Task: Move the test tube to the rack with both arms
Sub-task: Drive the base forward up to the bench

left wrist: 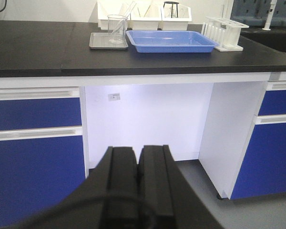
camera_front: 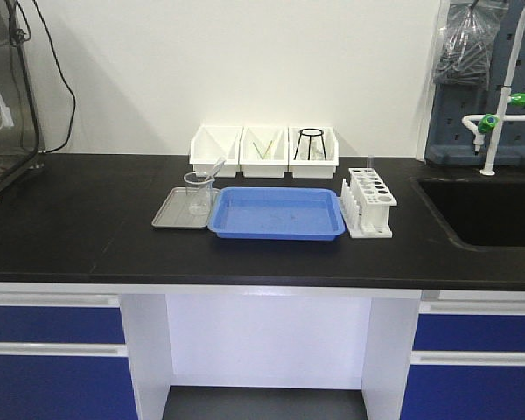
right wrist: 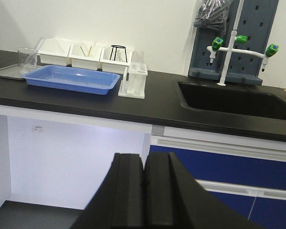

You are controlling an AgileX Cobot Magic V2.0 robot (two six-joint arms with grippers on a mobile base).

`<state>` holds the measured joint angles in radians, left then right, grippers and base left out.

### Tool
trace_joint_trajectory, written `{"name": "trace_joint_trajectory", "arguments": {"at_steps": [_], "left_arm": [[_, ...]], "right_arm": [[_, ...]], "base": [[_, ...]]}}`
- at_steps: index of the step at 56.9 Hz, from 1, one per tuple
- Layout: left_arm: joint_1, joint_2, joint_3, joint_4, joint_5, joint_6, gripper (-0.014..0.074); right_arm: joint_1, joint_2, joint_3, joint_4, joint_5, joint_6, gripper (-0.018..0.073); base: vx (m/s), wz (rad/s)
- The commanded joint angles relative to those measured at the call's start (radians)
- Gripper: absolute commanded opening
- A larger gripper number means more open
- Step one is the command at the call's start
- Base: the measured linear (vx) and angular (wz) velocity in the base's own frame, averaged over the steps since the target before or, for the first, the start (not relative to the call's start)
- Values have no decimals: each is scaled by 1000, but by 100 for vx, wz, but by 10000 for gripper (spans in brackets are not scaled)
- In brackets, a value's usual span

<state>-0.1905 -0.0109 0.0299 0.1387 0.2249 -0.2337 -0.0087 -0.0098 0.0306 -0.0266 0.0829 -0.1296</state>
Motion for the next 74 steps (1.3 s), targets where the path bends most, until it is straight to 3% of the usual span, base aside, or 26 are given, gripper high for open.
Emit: {"name": "trace_joint_trajectory", "arguments": {"at_steps": [1,74], "left_arm": [[3,-15,-29,-5,-86,-5,-7],[3,-15,-29,-5,-86,-5,-7]], "right_arm": [[1,-9,18,-9,-83,-7,-7],[1,-9,18,-10,-83,-7,-7]], "base": [[26,1],[39,-3]]}}
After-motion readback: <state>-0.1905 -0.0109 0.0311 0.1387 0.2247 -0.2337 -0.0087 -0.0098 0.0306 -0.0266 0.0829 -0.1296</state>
